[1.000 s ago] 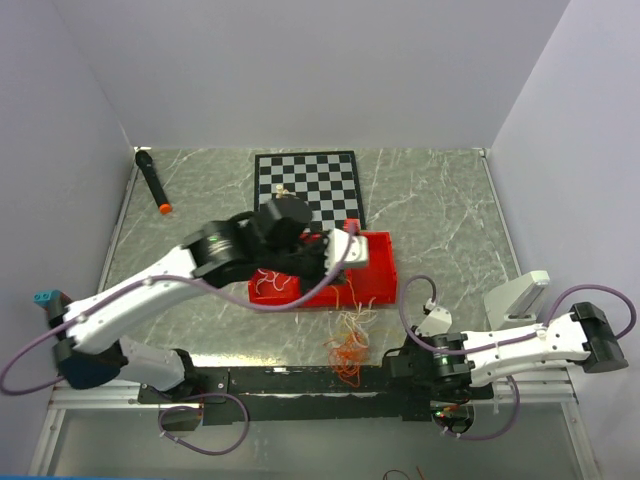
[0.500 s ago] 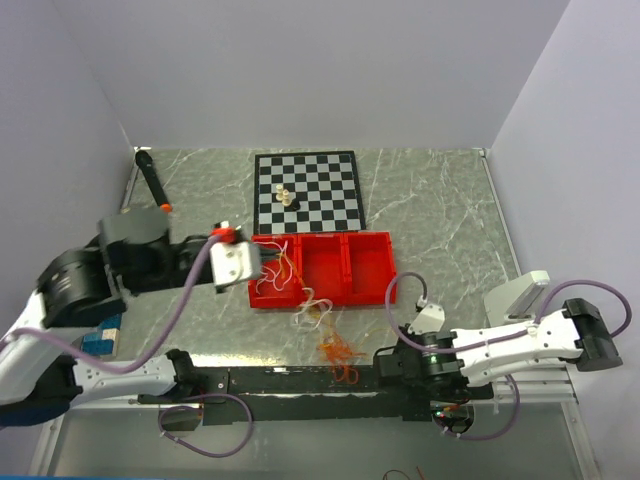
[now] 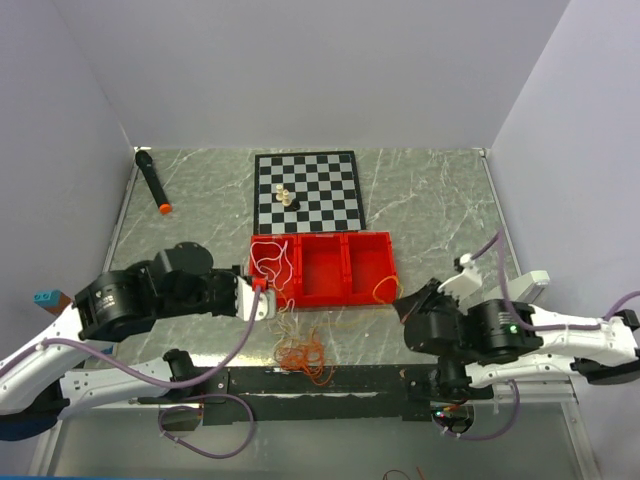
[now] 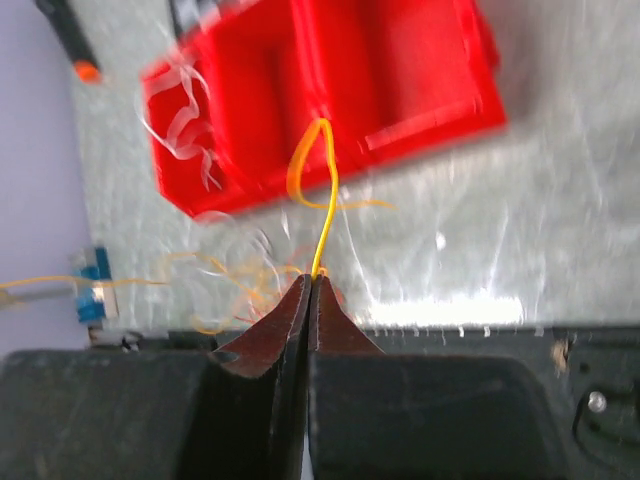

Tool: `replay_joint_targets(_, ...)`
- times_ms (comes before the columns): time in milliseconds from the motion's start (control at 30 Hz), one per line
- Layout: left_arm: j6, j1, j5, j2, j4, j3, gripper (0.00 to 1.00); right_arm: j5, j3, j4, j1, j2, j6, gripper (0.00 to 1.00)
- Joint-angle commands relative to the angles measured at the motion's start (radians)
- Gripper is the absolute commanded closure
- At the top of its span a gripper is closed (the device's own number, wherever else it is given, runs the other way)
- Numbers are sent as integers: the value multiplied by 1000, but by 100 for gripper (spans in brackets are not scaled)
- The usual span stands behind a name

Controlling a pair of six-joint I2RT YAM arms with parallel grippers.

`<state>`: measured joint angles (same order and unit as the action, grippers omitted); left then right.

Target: Untangle the cables

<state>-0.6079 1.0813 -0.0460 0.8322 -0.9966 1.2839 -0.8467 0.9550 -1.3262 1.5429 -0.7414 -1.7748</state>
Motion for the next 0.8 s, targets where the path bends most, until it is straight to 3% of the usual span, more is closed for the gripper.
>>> replay_joint_targets(0, -139, -6, 112, -80, -46, -122, 99, -187, 178, -248, -113, -13, 257, 100)
replay_joint_targets(200, -277, -6, 233, -165, -99, -323, 99, -406, 419, -232, -250, 8, 550, 100)
replay_joint_targets(367, -339, -6, 301, -232, -146, -446, 99, -540, 538, 26, -329, 48, 978, 100)
replay_joint_targets(467, -339, -6, 307, -255, -148, -475, 99, -615, 470, 464, -337, 141, 1376, 100)
replay_joint_targets(533, -339, -6, 308, -255, -161, -482, 99, -661, 353, 910, -337, 224, 1764, 100)
replay_joint_targets(567, -340, -6, 310, -254, -169, -485, 99, -670, 288, 1150, -336, 256, 2034, 100)
replay_joint_targets(600, -340, -6, 313, -252, -174, -488, 99, -663, 254, 1286, -337, 286, 2151, 100)
replay_joint_targets(667, -343, -6, 313, -251, -183, -494, 99, -666, 264, 1259, -342, 304, 2122, 100)
replay_joint_targets(767, -366, -6, 324, -254, -195, -518, 99, -689, 411, 855, -340, 243, 1816, 100)
